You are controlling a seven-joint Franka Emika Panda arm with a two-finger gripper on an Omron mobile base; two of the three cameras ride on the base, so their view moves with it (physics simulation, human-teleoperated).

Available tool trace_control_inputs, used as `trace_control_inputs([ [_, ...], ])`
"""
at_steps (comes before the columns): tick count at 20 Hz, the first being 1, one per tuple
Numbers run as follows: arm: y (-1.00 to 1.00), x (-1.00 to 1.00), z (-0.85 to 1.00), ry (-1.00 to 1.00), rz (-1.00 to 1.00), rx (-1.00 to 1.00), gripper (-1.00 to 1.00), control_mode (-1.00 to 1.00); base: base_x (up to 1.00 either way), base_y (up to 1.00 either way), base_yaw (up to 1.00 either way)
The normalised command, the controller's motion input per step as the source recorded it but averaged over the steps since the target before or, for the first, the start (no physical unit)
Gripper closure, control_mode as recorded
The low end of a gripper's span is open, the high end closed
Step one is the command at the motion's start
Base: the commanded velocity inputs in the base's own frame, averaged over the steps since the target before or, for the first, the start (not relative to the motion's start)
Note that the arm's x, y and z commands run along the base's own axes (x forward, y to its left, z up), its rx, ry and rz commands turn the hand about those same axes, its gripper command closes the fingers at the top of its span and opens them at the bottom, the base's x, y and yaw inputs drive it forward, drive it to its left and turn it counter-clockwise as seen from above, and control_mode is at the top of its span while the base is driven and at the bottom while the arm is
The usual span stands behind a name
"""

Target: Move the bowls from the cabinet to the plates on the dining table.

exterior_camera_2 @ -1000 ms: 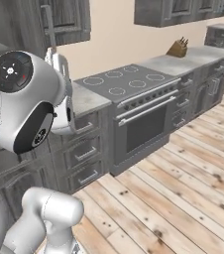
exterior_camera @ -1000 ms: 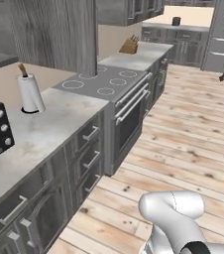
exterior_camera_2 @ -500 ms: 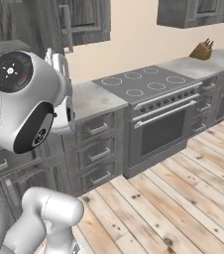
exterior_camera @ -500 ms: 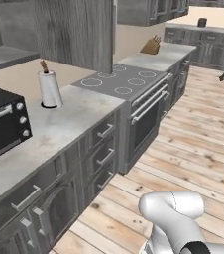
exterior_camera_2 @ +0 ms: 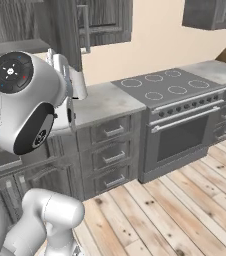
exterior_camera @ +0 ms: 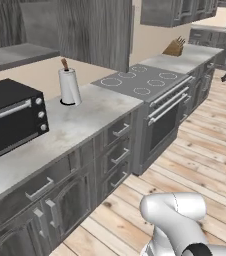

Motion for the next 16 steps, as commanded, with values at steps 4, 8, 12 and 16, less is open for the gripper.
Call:
trace_control_inputs([
  [4,0.0,0.0,0.0,0.0,0.0,0.0,-1.0,1.0,0.0,0.0,0.25],
  [8,0.0,0.0,0.0,0.0,0.0,0.0,-1.0,1.0,0.0,0.0,0.25],
  [12,0.0,0.0,0.0,0.0,0.0,0.0,-1.0,1.0,0.0,0.0,0.25],
  [16,0.0,0.0,0.0,0.0,0.0,0.0,-1.0,1.0,0.0,0.0,0.25],
])
